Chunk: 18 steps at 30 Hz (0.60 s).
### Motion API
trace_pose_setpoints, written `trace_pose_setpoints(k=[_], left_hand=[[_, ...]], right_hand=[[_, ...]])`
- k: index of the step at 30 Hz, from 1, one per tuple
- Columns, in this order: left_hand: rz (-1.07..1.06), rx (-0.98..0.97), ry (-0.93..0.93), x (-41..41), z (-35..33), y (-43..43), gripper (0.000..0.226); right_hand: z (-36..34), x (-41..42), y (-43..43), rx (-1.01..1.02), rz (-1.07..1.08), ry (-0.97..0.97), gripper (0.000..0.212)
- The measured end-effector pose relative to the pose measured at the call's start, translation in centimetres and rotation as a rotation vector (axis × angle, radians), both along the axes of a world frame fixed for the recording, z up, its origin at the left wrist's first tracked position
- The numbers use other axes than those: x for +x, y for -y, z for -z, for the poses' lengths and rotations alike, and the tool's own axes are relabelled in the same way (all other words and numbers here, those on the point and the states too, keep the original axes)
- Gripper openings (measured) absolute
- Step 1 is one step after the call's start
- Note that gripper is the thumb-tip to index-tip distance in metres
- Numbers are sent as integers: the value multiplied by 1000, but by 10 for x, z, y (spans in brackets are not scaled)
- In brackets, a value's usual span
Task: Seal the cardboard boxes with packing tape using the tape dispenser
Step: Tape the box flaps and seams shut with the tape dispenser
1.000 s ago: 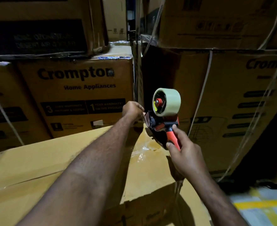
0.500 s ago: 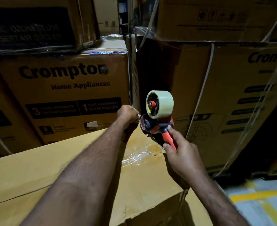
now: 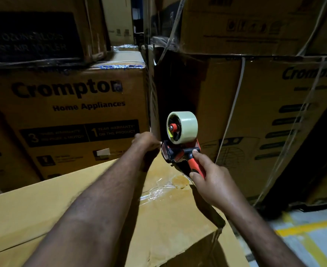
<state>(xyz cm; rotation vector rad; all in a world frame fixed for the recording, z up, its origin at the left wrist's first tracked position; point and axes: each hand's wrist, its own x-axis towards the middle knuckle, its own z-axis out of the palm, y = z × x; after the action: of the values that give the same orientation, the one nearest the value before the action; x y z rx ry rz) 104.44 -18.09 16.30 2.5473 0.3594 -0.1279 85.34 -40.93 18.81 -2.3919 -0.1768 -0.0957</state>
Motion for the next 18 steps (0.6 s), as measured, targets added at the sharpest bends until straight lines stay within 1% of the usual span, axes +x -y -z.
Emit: trace_pose_setpoints(k=[2, 3, 4, 5, 6, 7, 8, 10, 12, 15, 18], left_hand=[[-84, 45, 77, -8, 5, -14, 28], [-74, 63, 158, -11, 6, -20, 21], [-33, 33, 253, -16, 6, -24, 15], [20, -65, 326, -19, 4, -25, 11], [82, -189, 361, -25, 0, -24, 11], [153, -282, 343, -29, -5, -21, 14], [232, -325, 278, -34, -10, -16, 16], [347, -242, 117, -36, -12, -7, 18], [361, -172, 61, -34, -9, -2, 19], [344, -159, 41, -30, -4, 0, 22], [339, -104, 43, -30, -3, 3, 29]], right_hand=[[-7, 5, 2, 4, 1, -22, 63], [-10, 7, 3, 4, 0, -29, 63], [-12, 8, 3, -7, -4, -30, 63], [-15, 7, 2, -26, -10, -28, 63], [-16, 7, 0, -44, -17, -25, 64], [-17, 6, -2, -58, -21, -24, 65], [-17, 5, -4, -68, -23, -24, 65], [-17, 3, -8, -92, -21, -27, 66], [-17, 2, -11, -110, -18, -27, 66], [-17, -1, -14, -110, -19, -26, 65], [-20, -2, -13, -106, -17, -36, 65]])
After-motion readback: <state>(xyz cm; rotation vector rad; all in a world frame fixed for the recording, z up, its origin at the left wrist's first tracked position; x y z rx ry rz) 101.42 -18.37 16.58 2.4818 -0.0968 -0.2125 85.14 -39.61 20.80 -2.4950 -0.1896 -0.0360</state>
